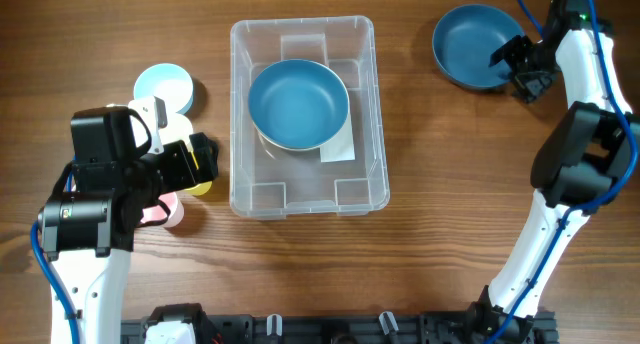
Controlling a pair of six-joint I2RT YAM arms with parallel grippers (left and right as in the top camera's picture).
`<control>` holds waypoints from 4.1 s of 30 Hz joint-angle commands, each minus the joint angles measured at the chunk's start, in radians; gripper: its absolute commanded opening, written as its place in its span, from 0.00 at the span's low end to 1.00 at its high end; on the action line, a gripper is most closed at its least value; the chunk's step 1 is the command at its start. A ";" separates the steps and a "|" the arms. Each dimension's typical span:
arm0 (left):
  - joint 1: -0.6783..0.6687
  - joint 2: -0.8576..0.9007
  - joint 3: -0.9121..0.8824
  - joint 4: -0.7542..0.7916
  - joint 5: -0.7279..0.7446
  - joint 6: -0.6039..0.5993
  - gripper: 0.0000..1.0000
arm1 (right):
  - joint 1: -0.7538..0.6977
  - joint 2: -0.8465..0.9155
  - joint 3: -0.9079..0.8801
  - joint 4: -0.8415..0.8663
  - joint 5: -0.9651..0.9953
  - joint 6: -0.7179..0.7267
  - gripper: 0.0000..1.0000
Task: Pack container
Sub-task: 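Grasp the second teal bowl with the right gripper, then stack the second teal bowl into the bin and withdraw right gripper, then reach the left gripper to the cream cup and grasp it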
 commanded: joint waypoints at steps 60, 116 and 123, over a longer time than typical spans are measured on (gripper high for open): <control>0.005 0.001 0.018 -0.002 0.003 -0.002 1.00 | 0.629 -0.666 -0.010 -0.170 0.343 -0.335 0.99; 0.003 0.886 0.322 0.075 -0.198 -0.137 0.17 | 0.024 -0.591 -0.018 -0.356 0.023 -0.377 0.99; 0.003 0.885 0.322 0.074 -0.198 -0.137 0.04 | 0.024 -0.591 -0.018 -0.356 0.024 -0.377 0.99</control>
